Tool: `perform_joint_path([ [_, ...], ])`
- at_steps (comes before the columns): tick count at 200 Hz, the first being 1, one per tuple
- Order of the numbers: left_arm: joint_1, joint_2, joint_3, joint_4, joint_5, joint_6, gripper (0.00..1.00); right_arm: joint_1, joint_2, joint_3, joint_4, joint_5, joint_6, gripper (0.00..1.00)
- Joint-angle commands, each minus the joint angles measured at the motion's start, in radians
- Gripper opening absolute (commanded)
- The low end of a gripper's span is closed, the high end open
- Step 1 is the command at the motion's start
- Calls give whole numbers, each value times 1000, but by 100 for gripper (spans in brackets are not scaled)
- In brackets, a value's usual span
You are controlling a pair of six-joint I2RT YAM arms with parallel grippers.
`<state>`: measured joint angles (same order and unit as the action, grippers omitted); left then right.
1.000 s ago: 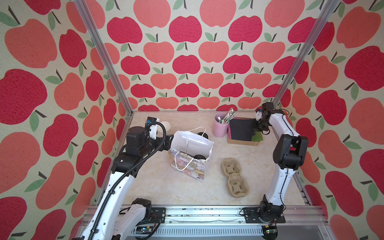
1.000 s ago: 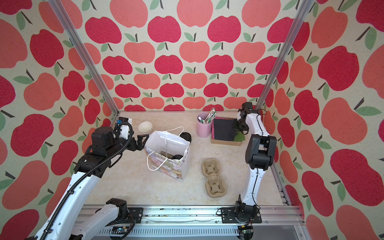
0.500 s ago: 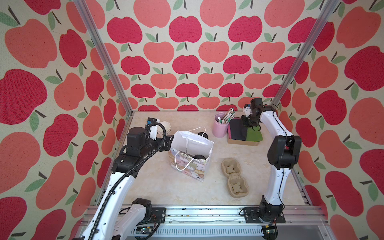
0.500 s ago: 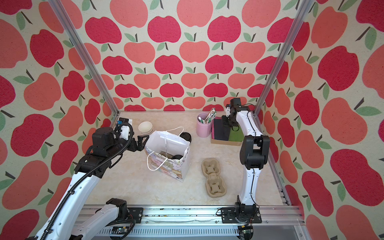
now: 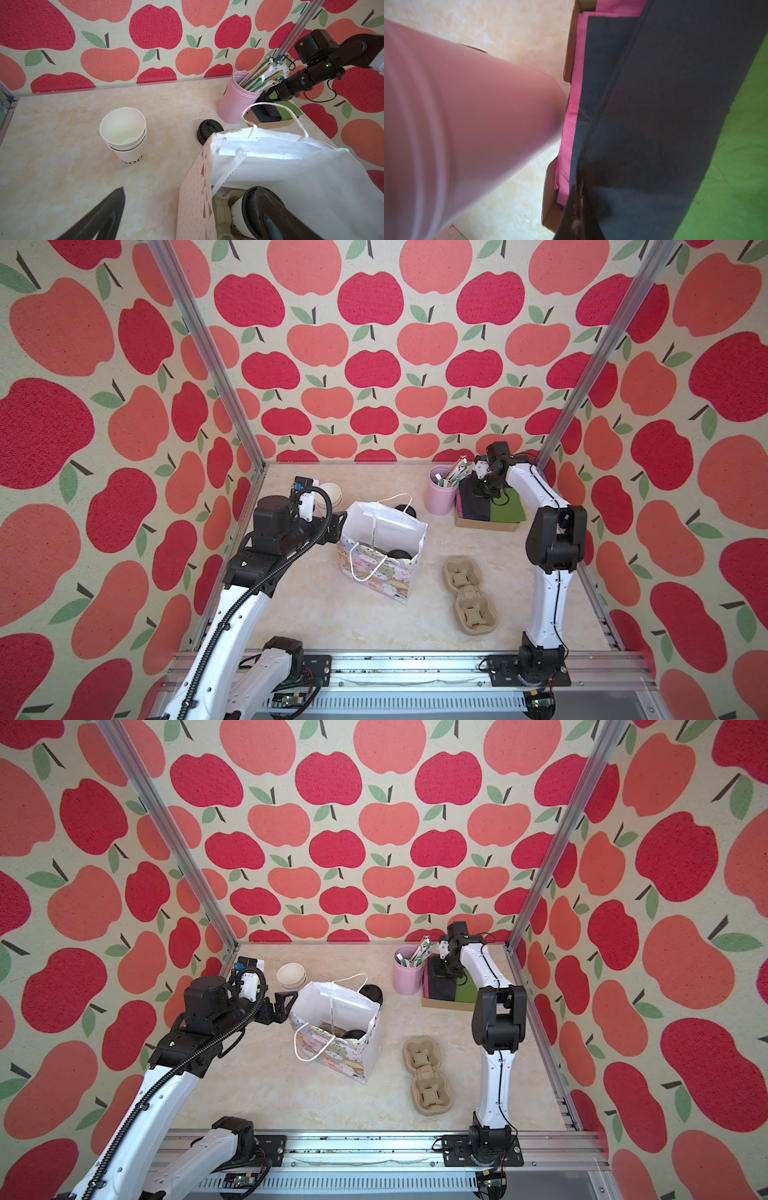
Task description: Pack the takeout coffee
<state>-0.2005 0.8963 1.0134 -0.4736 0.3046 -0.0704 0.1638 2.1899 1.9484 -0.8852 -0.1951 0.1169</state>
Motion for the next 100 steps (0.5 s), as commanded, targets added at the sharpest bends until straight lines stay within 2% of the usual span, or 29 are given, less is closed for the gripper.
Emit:
perform_joint_path([
  [1,6,-14,-8,20,10,-12,99,9,24,14,-23,-40,23,4],
  [100,7,-12,-10,21,13,-16,99,16,44,-32,-10,-87,32,12],
])
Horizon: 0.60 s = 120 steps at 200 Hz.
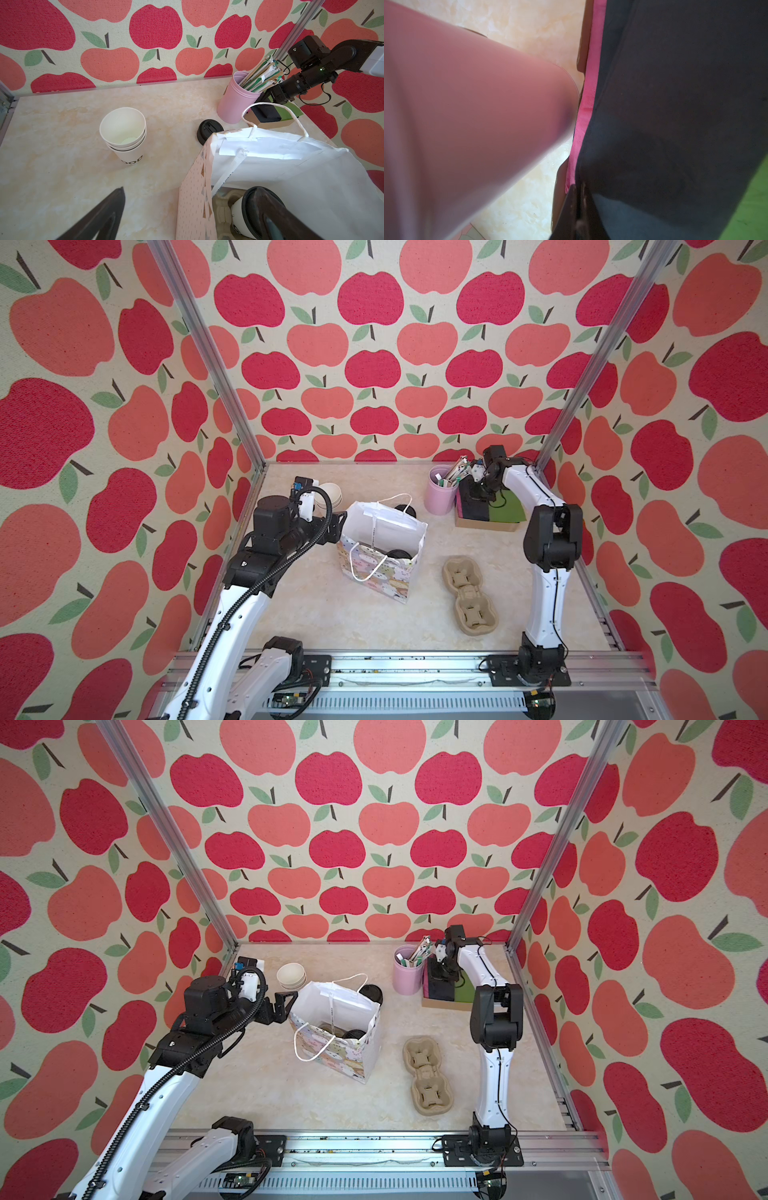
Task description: Pack the takeout coffee
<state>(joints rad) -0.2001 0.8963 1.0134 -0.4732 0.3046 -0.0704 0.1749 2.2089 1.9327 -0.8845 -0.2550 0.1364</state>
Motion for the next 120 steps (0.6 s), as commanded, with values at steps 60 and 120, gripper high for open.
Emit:
perform_joint_path([
  [60,6,-13,-8,19,11,-16,99,5,22,-10,-28,-38,5,24],
  [120,6,-11,-4,18,10,-14,99,-33,-113,-78,9,44,-27,38],
])
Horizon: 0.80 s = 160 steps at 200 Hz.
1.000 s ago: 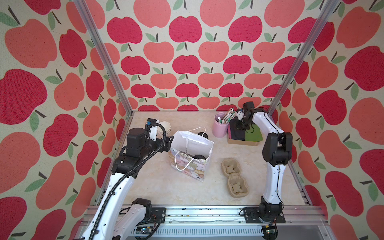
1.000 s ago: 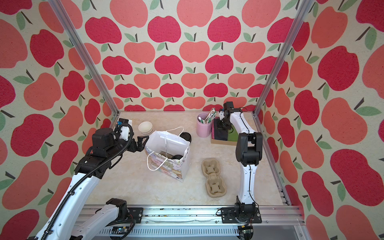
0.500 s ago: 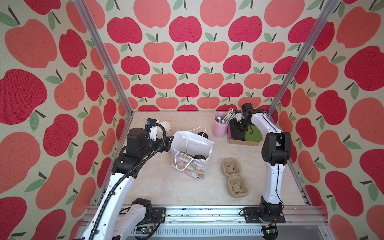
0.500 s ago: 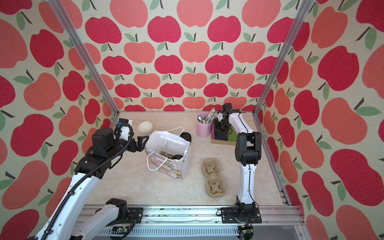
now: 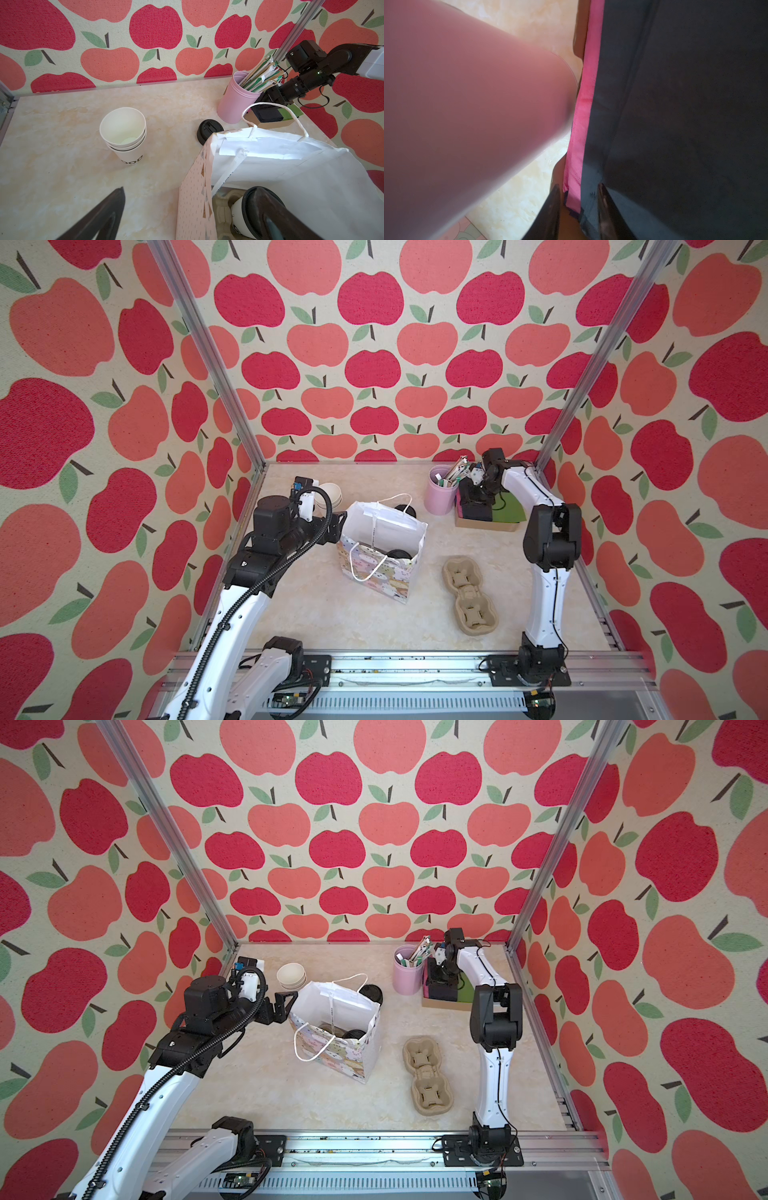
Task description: Pack the takeout coffee
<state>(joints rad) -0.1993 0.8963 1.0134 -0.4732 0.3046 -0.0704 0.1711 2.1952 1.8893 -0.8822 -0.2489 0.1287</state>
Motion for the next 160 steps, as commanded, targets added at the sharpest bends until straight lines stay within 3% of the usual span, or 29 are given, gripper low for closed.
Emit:
perform_joint_path([
  [1,5,-11,-5,19,10,-14,99,-31,-102,-35,9,39,-20,39],
  [37,5,-5,-3,23,14,-16,99,-118,-169,-89,50,32,-12,50],
  [72,6,6,2,28,22,-19,99,-187,-141,-62,45,-1,-24,57],
  [117,5,10,18,18,23,-17,99,-241,-42,30,13,-80,-23,57],
  [160,5,7,18,17,25,-18,99,-242,27,80,16,-150,-2,51],
])
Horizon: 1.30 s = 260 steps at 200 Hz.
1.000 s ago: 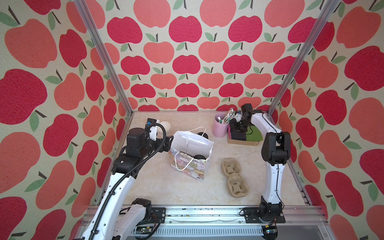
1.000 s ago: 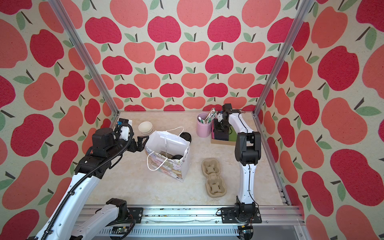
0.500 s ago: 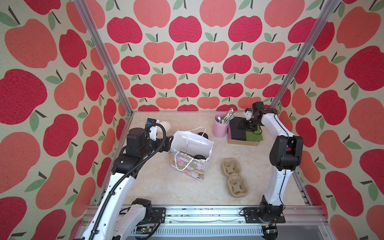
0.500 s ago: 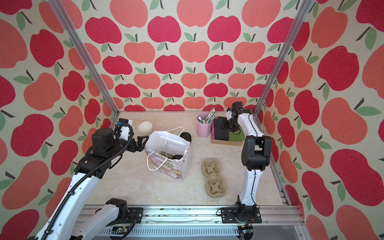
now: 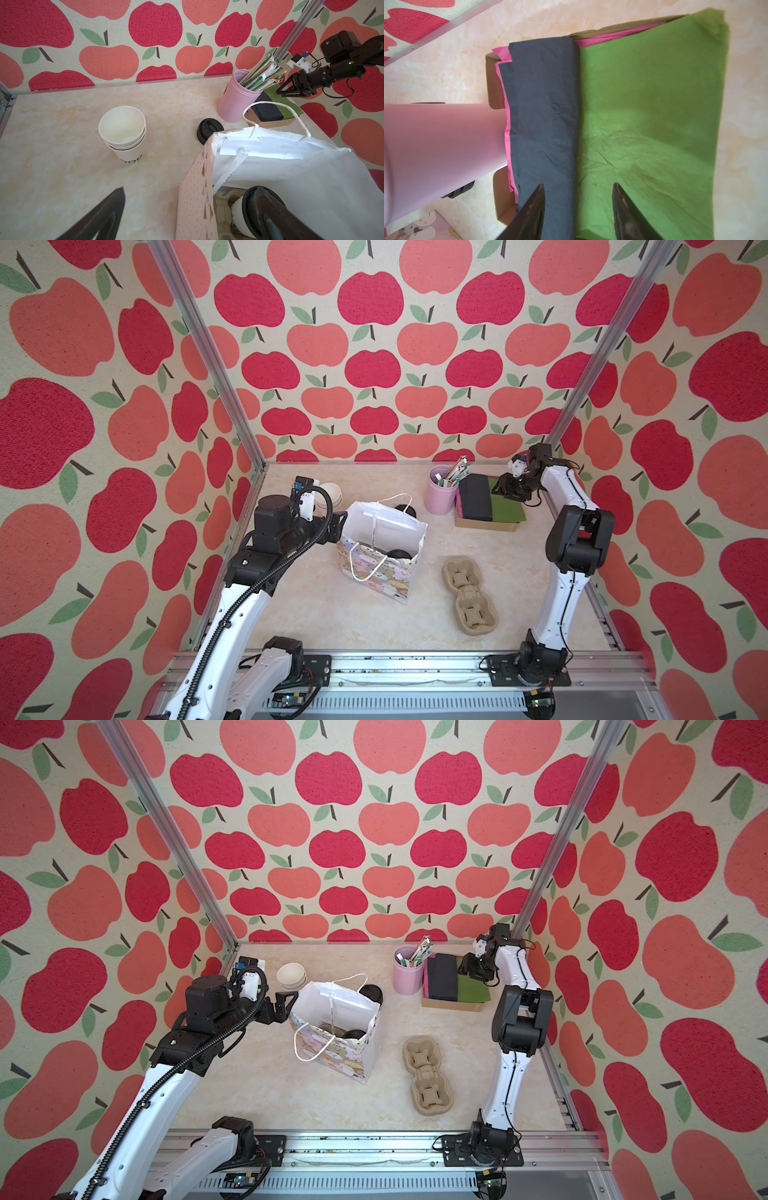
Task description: Pack the takeout coffee
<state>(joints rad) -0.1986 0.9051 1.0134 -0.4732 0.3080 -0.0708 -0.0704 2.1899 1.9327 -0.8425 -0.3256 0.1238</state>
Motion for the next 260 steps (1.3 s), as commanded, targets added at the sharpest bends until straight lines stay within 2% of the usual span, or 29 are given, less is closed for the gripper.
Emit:
perform_joint_path([
  [1,5,-2,19,16,22,-18,99,-1,34,38,-23,-75,4,51],
  [70,5,-6,16,12,16,-12,99,-1,95,56,4,-158,48,41],
  [121,5,-6,11,14,16,-13,99,8,119,54,10,-178,53,34],
  [190,4,-13,9,7,13,-14,99,18,143,56,14,-177,49,32],
  [221,5,-12,10,7,13,-16,99,19,137,47,15,-176,46,16],
  [260,5,-13,13,6,14,-19,99,19,78,-2,63,-172,55,7],
])
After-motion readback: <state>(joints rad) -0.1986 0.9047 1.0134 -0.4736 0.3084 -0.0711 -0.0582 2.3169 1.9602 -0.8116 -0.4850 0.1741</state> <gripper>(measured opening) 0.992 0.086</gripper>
